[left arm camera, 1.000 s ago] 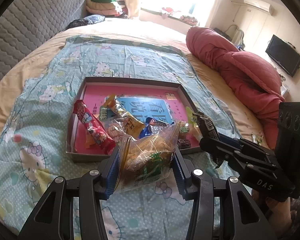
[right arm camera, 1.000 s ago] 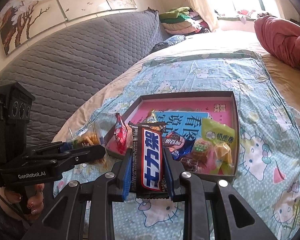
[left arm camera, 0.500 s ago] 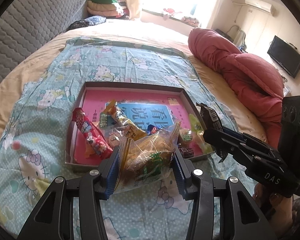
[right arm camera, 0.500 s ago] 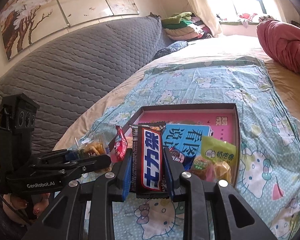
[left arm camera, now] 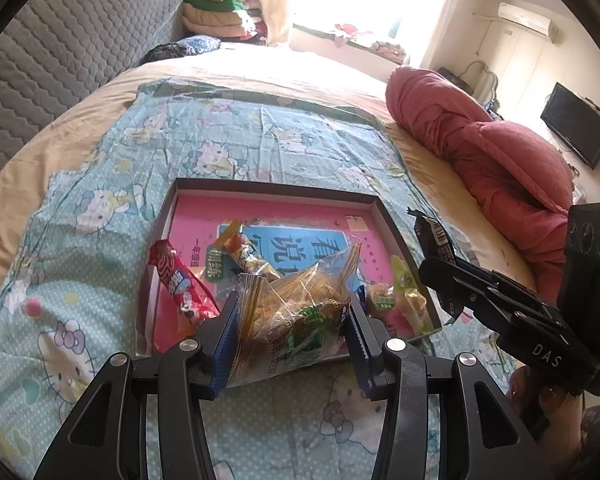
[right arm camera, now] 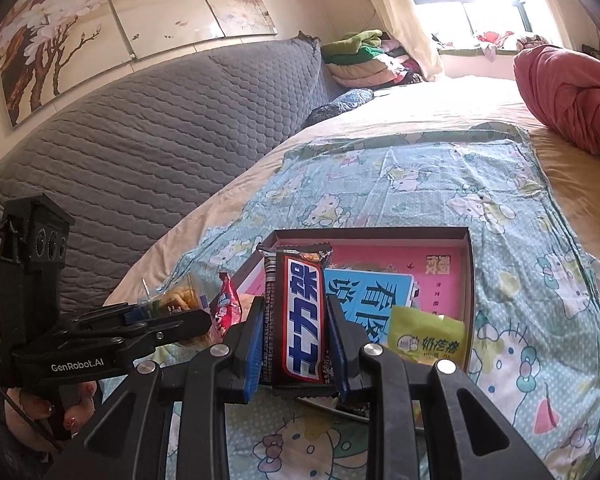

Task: Organize snacks
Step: 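Lift and carry the bread bag and Snickers bar over the tray with both grippers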

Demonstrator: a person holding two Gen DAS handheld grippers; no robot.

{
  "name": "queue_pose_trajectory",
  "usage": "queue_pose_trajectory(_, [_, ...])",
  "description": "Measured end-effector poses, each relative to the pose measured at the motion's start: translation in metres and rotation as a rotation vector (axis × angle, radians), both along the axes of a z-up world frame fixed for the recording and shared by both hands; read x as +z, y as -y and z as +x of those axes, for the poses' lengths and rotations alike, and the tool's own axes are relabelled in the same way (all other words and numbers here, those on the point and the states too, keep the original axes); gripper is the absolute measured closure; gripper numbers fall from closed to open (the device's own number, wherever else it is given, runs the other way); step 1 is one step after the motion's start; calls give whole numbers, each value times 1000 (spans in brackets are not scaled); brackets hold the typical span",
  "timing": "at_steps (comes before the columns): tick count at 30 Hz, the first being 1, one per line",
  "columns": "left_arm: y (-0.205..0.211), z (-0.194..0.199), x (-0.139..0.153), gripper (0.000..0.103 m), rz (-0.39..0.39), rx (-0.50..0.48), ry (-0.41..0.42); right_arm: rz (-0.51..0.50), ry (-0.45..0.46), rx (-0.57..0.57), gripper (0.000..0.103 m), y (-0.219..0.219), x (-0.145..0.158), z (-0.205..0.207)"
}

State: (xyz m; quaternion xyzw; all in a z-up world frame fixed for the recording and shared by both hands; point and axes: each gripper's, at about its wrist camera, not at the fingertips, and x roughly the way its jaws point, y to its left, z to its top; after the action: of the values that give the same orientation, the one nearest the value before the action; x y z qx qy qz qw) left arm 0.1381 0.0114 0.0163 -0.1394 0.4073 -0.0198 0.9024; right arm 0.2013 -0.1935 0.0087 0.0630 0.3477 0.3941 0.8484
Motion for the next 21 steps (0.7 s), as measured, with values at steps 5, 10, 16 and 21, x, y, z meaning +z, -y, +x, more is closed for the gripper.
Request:
queue_pose_trajectory(5, [-2, 10, 0, 53, -3, 4, 6, -2, 1, -7, 74, 0, -1, 5])
queue_pose_trajectory(10, [-5, 23, -3, 53, -18, 18, 2, -3, 2, -12, 74, 0, -2, 12])
queue_pose_trajectory(16, [0, 36, -16, 53, -21, 12, -22, -12, 0, -14, 74, -2, -4, 19])
queue_pose_trajectory(21, [7, 42, -28, 53, -11, 3, -51, -30, -3, -31, 74, -3, -9, 25])
